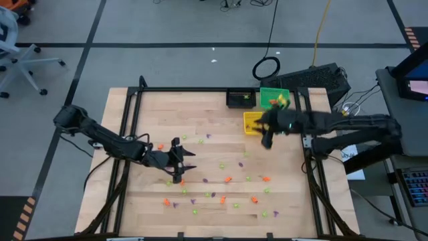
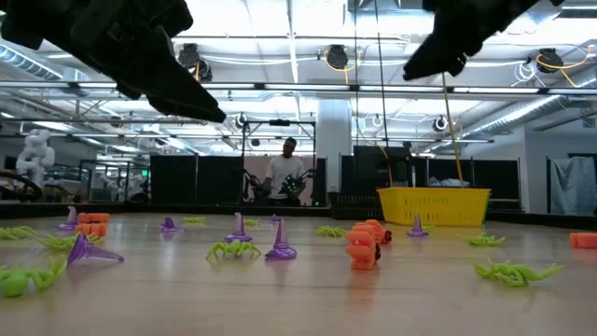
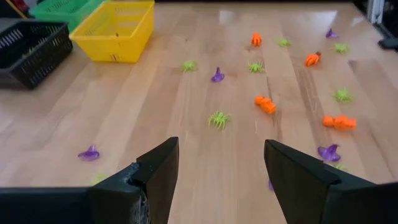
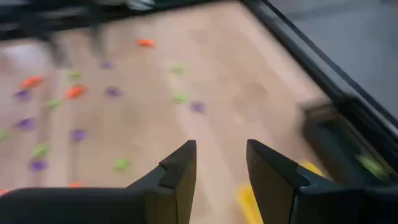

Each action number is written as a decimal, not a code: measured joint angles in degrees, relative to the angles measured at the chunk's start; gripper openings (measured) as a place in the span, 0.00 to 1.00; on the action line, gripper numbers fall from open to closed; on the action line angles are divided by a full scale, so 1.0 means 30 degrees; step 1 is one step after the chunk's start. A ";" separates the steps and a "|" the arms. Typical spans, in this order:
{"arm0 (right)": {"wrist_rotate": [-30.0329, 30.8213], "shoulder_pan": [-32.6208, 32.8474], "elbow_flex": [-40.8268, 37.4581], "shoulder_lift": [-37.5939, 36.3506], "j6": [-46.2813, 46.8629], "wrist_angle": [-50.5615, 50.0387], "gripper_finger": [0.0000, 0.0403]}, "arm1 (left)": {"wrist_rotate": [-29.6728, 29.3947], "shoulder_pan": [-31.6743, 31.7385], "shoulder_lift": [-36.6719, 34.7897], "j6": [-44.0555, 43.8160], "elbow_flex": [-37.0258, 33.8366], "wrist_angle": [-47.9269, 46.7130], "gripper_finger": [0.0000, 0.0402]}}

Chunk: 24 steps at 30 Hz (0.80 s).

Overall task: Sort Halloween decoration
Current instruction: Put the green spider toy into the black basket

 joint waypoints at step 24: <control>0.3525 0.6799 -0.1482 1.2848 -0.0310 1.3283 0.31 | -0.2457 0.0058 0.0566 -0.2235 0.0000 -0.0237 0.59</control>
